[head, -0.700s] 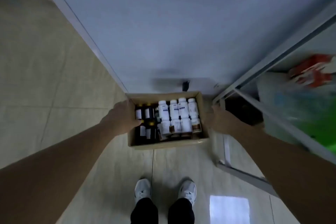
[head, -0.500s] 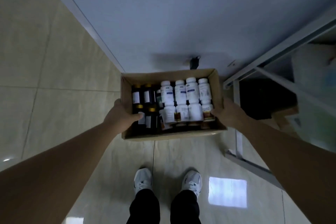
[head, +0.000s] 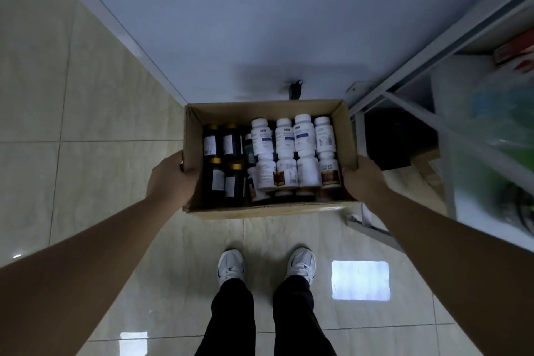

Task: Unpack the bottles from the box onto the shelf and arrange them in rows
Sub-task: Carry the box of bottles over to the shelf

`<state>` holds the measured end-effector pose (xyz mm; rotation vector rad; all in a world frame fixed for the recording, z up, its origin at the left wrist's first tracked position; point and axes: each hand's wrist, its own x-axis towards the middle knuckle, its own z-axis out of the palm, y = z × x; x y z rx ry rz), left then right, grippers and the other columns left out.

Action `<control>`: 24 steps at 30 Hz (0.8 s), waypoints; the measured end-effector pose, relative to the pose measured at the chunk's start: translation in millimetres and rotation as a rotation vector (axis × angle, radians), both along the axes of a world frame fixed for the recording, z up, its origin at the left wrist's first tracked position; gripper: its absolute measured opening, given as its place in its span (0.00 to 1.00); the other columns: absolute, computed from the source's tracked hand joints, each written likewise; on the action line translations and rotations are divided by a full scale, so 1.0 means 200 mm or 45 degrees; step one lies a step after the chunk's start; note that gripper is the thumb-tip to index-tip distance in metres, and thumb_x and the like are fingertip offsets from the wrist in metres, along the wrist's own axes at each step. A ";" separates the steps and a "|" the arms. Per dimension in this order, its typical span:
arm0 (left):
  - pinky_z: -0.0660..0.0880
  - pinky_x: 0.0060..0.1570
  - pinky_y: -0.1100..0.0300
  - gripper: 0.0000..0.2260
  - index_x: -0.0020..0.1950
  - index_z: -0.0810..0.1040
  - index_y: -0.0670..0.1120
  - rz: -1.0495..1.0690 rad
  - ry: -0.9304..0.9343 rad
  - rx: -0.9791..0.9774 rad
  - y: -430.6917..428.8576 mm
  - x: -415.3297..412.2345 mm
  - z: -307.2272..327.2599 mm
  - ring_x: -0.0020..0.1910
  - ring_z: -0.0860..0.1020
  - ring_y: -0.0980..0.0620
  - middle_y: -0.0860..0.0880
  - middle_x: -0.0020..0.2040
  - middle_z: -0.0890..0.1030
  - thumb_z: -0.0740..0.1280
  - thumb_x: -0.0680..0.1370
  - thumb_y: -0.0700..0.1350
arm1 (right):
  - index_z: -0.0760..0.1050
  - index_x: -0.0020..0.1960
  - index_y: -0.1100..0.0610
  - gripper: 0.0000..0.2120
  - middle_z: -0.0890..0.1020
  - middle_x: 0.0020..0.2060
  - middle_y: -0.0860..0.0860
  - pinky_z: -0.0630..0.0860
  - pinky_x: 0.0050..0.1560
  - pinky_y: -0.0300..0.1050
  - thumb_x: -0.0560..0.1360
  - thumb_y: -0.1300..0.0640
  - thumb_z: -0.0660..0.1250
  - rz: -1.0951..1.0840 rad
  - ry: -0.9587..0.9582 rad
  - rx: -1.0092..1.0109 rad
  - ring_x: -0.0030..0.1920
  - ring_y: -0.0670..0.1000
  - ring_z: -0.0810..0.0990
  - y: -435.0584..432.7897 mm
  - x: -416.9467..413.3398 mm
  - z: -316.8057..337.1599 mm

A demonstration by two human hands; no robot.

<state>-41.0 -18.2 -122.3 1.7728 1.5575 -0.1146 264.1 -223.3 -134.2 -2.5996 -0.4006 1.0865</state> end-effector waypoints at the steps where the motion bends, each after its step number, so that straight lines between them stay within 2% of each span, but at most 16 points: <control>1: 0.68 0.32 0.60 0.04 0.46 0.78 0.54 -0.021 -0.012 0.012 -0.01 0.00 0.09 0.37 0.78 0.52 0.55 0.37 0.81 0.64 0.76 0.49 | 0.75 0.58 0.57 0.12 0.80 0.52 0.57 0.76 0.51 0.49 0.76 0.57 0.60 -0.029 0.003 0.022 0.50 0.58 0.78 -0.04 -0.02 0.08; 4: 0.66 0.31 0.62 0.03 0.44 0.77 0.55 -0.087 -0.046 0.059 -0.05 0.00 0.40 0.35 0.77 0.56 0.57 0.35 0.80 0.64 0.76 0.49 | 0.75 0.55 0.53 0.10 0.81 0.48 0.54 0.73 0.44 0.45 0.75 0.56 0.60 -0.120 -0.001 0.085 0.46 0.55 0.78 -0.19 -0.10 0.34; 6: 0.66 0.30 0.63 0.03 0.45 0.76 0.57 -0.135 -0.060 0.068 -0.09 -0.03 0.61 0.35 0.76 0.59 0.59 0.35 0.79 0.64 0.76 0.49 | 0.77 0.55 0.54 0.11 0.82 0.46 0.54 0.73 0.43 0.45 0.74 0.56 0.60 -0.182 -0.004 0.108 0.45 0.55 0.79 -0.31 -0.18 0.52; 10: 0.65 0.30 0.65 0.06 0.44 0.73 0.60 -0.305 -0.084 0.086 -0.19 -0.15 0.96 0.34 0.73 0.64 0.63 0.35 0.77 0.65 0.75 0.48 | 0.75 0.49 0.55 0.06 0.81 0.41 0.54 0.76 0.41 0.47 0.75 0.56 0.61 -0.290 0.000 0.114 0.40 0.54 0.79 -0.56 -0.41 0.83; 12: 0.65 0.29 0.64 0.06 0.41 0.74 0.59 -0.388 -0.110 0.086 -0.24 -0.19 1.08 0.34 0.75 0.64 0.62 0.35 0.79 0.65 0.75 0.48 | 0.75 0.47 0.55 0.05 0.81 0.40 0.53 0.76 0.40 0.47 0.75 0.56 0.62 -0.338 -0.017 0.107 0.40 0.55 0.79 -0.70 -0.53 0.94; 14: 0.67 0.30 0.64 0.06 0.41 0.76 0.61 -0.472 -0.136 0.081 -0.29 -0.21 1.19 0.35 0.77 0.63 0.61 0.35 0.80 0.65 0.74 0.48 | 0.74 0.46 0.55 0.04 0.80 0.40 0.53 0.74 0.40 0.47 0.75 0.56 0.62 -0.409 -0.058 0.102 0.41 0.57 0.79 -0.83 -0.64 1.03; 17: 0.68 0.30 0.63 0.09 0.41 0.76 0.62 -0.597 -0.179 0.082 -0.34 -0.20 1.30 0.35 0.78 0.61 0.60 0.35 0.81 0.66 0.74 0.46 | 0.73 0.43 0.55 0.03 0.81 0.39 0.53 0.71 0.35 0.44 0.75 0.57 0.63 -0.530 -0.059 0.137 0.39 0.53 0.78 -1.01 -0.79 1.12; 19: 0.68 0.30 0.63 0.09 0.40 0.76 0.61 -0.689 -0.195 0.085 -0.41 -0.18 1.35 0.35 0.79 0.58 0.59 0.35 0.81 0.66 0.74 0.46 | 0.74 0.43 0.55 0.03 0.81 0.38 0.53 0.72 0.35 0.44 0.75 0.58 0.62 -0.621 -0.054 0.160 0.38 0.53 0.79 -1.13 -0.87 1.18; 22: 0.73 0.34 0.63 0.10 0.46 0.77 0.61 -0.828 -0.235 0.056 -0.56 -0.14 1.40 0.39 0.80 0.55 0.57 0.39 0.82 0.66 0.75 0.43 | 0.74 0.43 0.56 0.04 0.81 0.37 0.53 0.75 0.37 0.46 0.75 0.58 0.61 -0.758 -0.070 0.184 0.38 0.56 0.79 -1.34 -0.97 1.25; 24: 0.75 0.36 0.62 0.11 0.52 0.79 0.59 -0.915 -0.237 0.046 -0.67 -0.10 1.43 0.41 0.81 0.54 0.56 0.42 0.83 0.66 0.76 0.43 | 0.74 0.42 0.55 0.05 0.81 0.36 0.53 0.73 0.35 0.44 0.75 0.58 0.61 -0.852 -0.057 0.212 0.37 0.54 0.78 -1.49 -1.04 1.28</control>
